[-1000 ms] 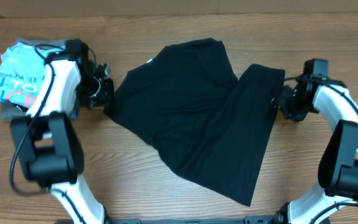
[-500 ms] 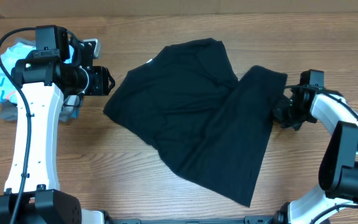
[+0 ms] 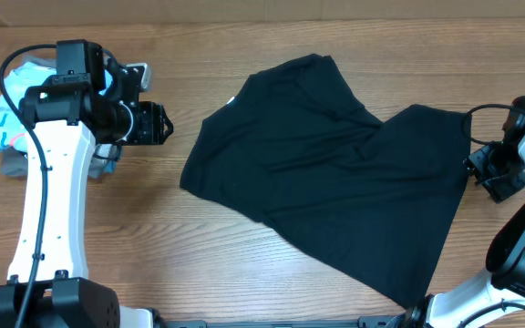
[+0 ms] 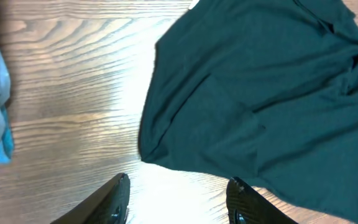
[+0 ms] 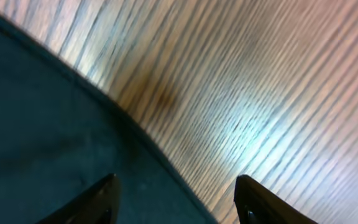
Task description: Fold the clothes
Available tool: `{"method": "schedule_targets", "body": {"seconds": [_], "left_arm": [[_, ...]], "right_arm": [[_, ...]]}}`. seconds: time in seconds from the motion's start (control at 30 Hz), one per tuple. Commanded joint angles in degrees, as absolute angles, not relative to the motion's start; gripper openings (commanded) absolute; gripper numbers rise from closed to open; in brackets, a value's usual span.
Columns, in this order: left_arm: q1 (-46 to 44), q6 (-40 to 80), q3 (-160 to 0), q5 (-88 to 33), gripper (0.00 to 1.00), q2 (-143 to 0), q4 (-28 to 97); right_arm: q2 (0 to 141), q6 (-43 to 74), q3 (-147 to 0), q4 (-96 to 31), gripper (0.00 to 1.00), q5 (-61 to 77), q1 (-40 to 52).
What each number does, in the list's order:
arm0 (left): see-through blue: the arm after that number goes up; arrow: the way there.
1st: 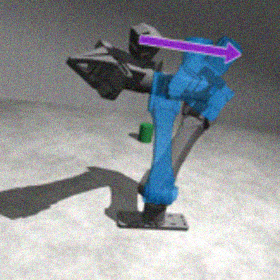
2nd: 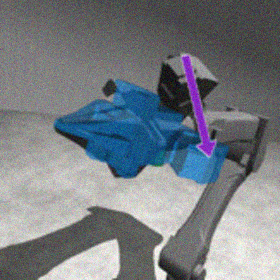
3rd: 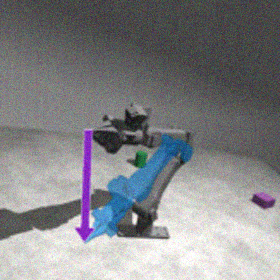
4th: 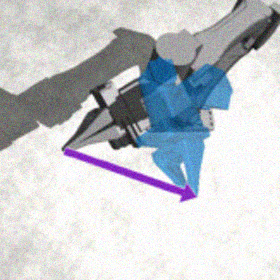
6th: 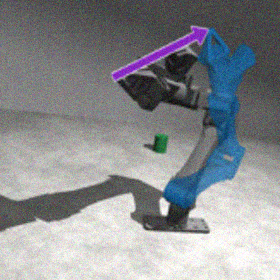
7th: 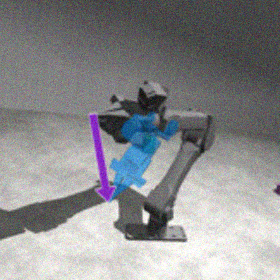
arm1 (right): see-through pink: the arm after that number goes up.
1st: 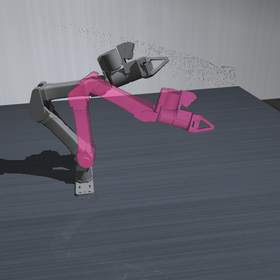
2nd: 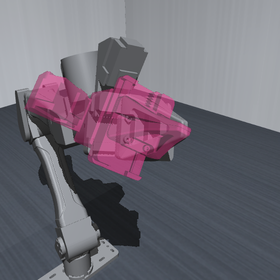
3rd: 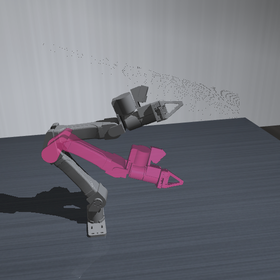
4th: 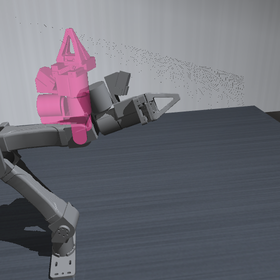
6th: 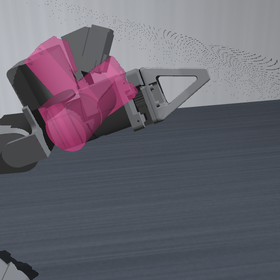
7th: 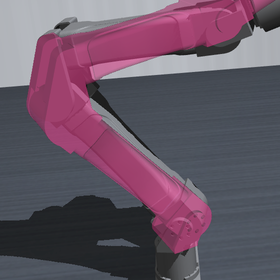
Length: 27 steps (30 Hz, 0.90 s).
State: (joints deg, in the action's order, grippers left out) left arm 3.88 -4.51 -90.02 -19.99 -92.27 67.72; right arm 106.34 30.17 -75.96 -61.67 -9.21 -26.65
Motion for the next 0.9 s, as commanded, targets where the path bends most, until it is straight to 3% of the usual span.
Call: {"method": "schedule_targets", "body": {"seconds": [0.0, 0.07, 0.2, 0.23, 0.5, 0.63, 0.87], "left_arm": [[-0.73, -9.54, -89.12, -20.58, 0.52, -95.00, 66.70], [-3.09, -11.79, -88.27, -20.14, 0.45, -97.67, 65.52], [-7.75, -12.47, -87.79, -16.29, 0.08, -107.24, 64.88], [-8.36, -12.47, -87.79, -15.84, 0.04, -109.51, 64.90], [-8.95, -10.02, -87.35, -14.28, 0.04, -122.89, 63.61], [-8.67, -3.90, -86.28, -6.07, 0.04, -127.35, 62.72], [-0.84, 4.34, -82.11, 4.91, 0.04, -128.51, 64.55]], "right_arm": [[105.97, 24.69, -76.97, -61.71, 0.63, -0.08, -27.14], [105.80, 20.21, -76.97, -61.19, 0.62, 6.92, -27.11], [103.94, 8.10, -76.97, -61.39, 0.54, 26.02, -27.07], [103.20, 6.50, -76.97, -61.82, 0.54, 29.10, -27.07], [93.67, 2.31, -76.97, -66.41, 0.54, 37.41, -26.68], [90.43, 2.35, -76.97, -67.57, 0.54, 37.41, -26.15], [90.50, 8.25, -76.84, -67.66, 0.54, 28.60, -23.40]]}}
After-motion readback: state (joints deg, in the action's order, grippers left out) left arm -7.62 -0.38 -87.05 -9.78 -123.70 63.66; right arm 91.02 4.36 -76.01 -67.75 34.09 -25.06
